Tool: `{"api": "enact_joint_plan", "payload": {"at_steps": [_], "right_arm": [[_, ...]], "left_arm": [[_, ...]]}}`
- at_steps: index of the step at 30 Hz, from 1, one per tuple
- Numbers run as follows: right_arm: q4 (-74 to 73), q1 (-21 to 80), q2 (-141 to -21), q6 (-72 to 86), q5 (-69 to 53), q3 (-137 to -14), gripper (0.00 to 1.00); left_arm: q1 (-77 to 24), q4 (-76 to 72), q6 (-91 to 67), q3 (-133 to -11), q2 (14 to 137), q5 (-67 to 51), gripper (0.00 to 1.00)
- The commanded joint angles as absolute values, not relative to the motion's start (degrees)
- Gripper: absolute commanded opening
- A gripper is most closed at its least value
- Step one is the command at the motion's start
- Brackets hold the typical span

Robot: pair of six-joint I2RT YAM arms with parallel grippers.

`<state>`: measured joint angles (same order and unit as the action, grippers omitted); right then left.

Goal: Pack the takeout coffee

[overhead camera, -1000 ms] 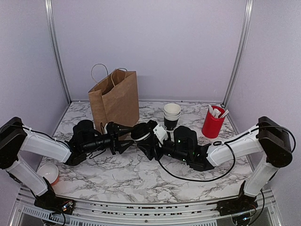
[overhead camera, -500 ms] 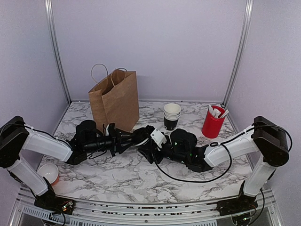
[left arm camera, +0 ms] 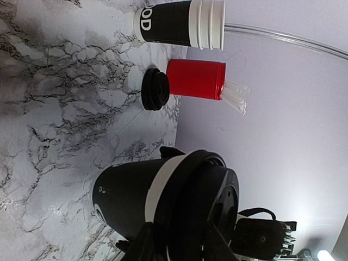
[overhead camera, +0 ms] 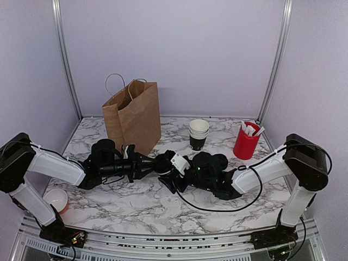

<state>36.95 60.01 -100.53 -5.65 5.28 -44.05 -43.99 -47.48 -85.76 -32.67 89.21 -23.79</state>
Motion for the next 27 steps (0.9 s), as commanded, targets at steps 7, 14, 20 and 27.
{"api": "enact_joint_plan", "payload": {"at_steps": [7,14,20,27], "right_arm": [[34.85,60.56,-103.11,-4.81,5.88,-46.93,0.93],[34.44,60.54,-103.76,-3.26,6.31,-46.07,0.95],[33.93,60.56,-102.29,-1.91,5.81,-44.56,0.96],[30.18,60.55,-98.89,-0.20,5.02,-41.05,0.96]], "left_arm": [[-44.29,-38.99,-77.60,-37.19,90.11,-24.12,0.26],[-44.44,-29.71,-71.00,-40.22,89.44,-21.18,0.25],[-44.88,-22.04,-65.76,-43.23,88.91,-18.27,0.25],[-46.00,-15.46,-61.32,-46.29,88.83,-14.72,0.25]]}}
